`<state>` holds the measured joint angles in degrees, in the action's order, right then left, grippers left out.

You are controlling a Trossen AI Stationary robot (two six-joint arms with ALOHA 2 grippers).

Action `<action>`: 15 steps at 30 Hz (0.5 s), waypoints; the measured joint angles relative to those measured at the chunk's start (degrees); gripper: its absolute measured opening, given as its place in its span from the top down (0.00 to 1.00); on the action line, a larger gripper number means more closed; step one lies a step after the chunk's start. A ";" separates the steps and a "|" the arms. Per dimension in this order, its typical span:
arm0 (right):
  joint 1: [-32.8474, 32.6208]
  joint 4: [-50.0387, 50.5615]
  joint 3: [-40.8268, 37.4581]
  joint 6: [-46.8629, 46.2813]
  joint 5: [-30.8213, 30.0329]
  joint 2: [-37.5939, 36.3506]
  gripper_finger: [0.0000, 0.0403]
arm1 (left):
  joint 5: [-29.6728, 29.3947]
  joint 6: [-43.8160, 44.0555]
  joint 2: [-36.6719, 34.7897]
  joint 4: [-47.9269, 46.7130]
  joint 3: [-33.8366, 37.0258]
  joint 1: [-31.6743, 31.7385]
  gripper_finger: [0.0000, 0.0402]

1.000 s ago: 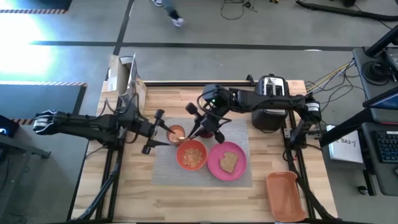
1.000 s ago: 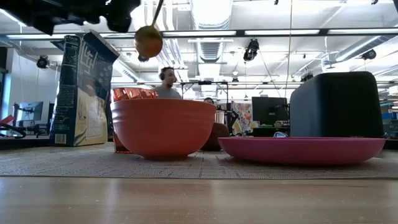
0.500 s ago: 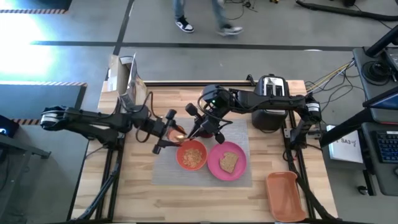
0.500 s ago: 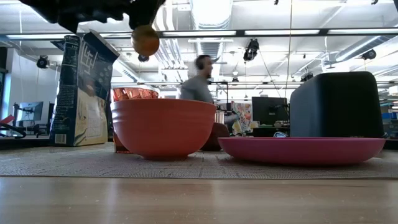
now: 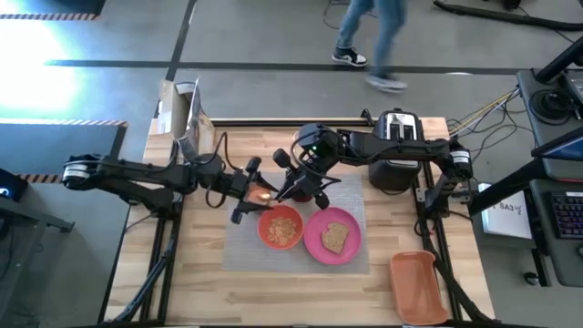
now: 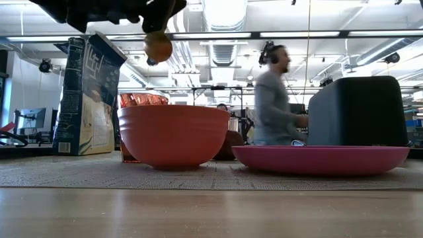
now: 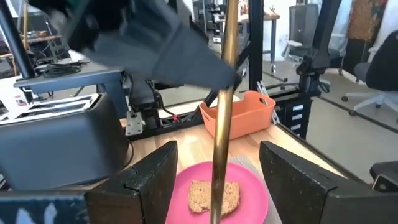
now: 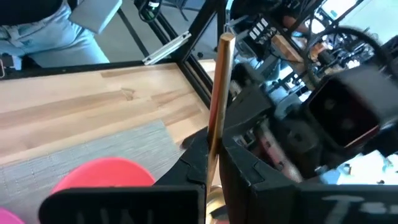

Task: Arrange a breakfast setting
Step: Put the gold spoon to the left of the orange bowl on the gray table mat

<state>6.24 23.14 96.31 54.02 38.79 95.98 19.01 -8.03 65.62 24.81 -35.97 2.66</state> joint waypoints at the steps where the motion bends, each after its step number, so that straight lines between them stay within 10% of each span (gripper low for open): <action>1: 0.00 0.26 0.00 -0.02 0.02 0.00 0.97 | -0.17 0.25 -0.45 -0.18 0.01 0.00 0.47; 15: 0.00 0.18 0.99 0.07 0.04 0.00 0.97 | -0.49 1.48 -0.80 -2.35 0.18 0.00 0.64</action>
<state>6.24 23.32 97.30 54.08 38.83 95.98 18.52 -6.56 64.82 22.46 -35.79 2.66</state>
